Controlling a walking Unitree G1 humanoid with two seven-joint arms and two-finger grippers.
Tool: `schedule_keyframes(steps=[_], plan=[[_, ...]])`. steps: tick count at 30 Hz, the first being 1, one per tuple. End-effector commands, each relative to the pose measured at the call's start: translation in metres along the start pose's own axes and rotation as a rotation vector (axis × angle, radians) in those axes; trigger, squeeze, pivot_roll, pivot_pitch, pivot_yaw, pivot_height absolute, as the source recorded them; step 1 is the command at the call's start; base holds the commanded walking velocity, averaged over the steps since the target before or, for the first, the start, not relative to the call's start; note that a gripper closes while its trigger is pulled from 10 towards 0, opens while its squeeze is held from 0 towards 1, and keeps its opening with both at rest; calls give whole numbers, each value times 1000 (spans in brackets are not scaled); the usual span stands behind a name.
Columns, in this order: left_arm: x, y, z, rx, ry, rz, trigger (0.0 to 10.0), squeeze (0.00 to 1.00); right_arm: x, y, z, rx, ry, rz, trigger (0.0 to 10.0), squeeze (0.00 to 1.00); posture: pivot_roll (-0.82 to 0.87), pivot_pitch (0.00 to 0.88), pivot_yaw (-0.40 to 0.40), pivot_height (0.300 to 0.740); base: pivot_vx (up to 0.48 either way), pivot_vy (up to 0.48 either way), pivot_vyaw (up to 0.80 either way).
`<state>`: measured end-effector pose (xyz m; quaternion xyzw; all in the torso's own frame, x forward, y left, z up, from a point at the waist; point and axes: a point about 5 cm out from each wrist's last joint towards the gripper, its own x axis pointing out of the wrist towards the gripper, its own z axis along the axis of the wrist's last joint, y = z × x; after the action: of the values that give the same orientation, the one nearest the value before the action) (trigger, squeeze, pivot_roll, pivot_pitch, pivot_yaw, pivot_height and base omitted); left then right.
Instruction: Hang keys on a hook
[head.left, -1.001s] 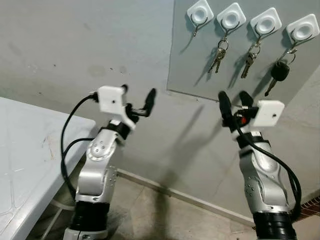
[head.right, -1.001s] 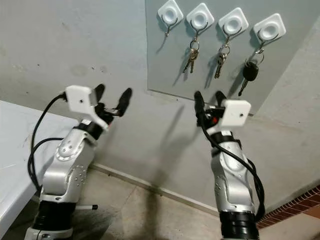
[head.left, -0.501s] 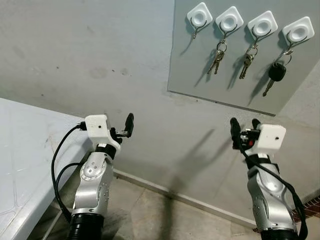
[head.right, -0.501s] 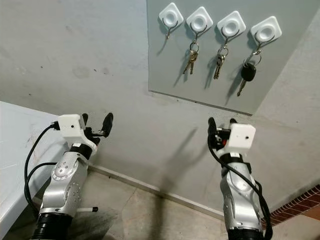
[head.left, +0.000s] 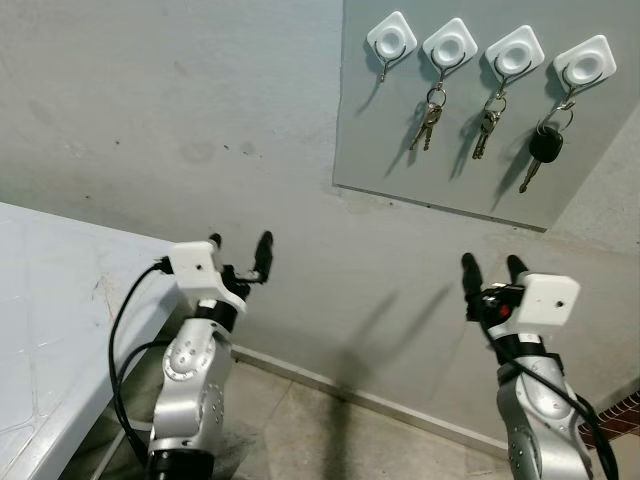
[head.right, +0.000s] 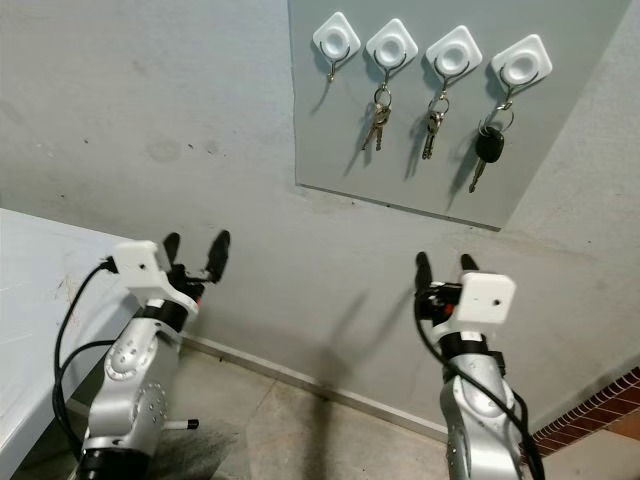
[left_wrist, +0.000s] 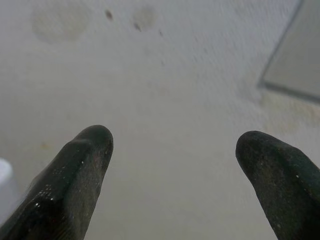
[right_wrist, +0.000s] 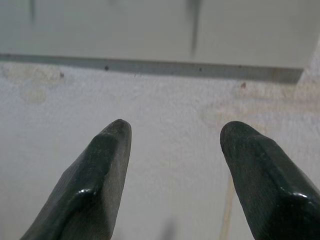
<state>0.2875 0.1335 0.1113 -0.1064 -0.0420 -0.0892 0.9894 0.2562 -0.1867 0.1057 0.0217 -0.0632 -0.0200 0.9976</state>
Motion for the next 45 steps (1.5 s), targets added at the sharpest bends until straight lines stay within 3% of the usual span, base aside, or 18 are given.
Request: schedule_keyframes(steps=[1, 7, 12, 20, 34, 45], plan=[[-2, -2, -1, 42, -1, -18, 10000, 0, -1, -1, 1, -10, -3, -6, 10000, 0, -52, 0, 20, 740, 0, 0, 0], [-6, -3, -5, 89, 13, -1, 10000, 0, -7, -5, -1, -29, 12, -19, 10000, 0, -53, 5, 21, 740, 0, 0, 0], [-8, 6, -3, 109, -2, 90, 10000, 0, -10, -6, -1, -65, 8, -23, 10000, 0, -53, 2, 17, 740, 0, 0, 0], [-15, 15, 4, 135, -30, 149, 10000, 0, -13, -6, 2, -90, -6, -13, 10000, 0, -55, 0, 15, 740, 0, 0, 0], [-14, 9, 8, 125, -51, 105, 10000, 0, -12, -6, 2, -119, -2, -22, 10000, 0, -50, 0, 14, 740, 0, 0, 0], [-9, 12, 12, 119, -54, 106, 10000, 0, -10, -4, 1, -130, 0, -13, 10000, 0, -45, 0, 13, 740, 0, 0, 800]])
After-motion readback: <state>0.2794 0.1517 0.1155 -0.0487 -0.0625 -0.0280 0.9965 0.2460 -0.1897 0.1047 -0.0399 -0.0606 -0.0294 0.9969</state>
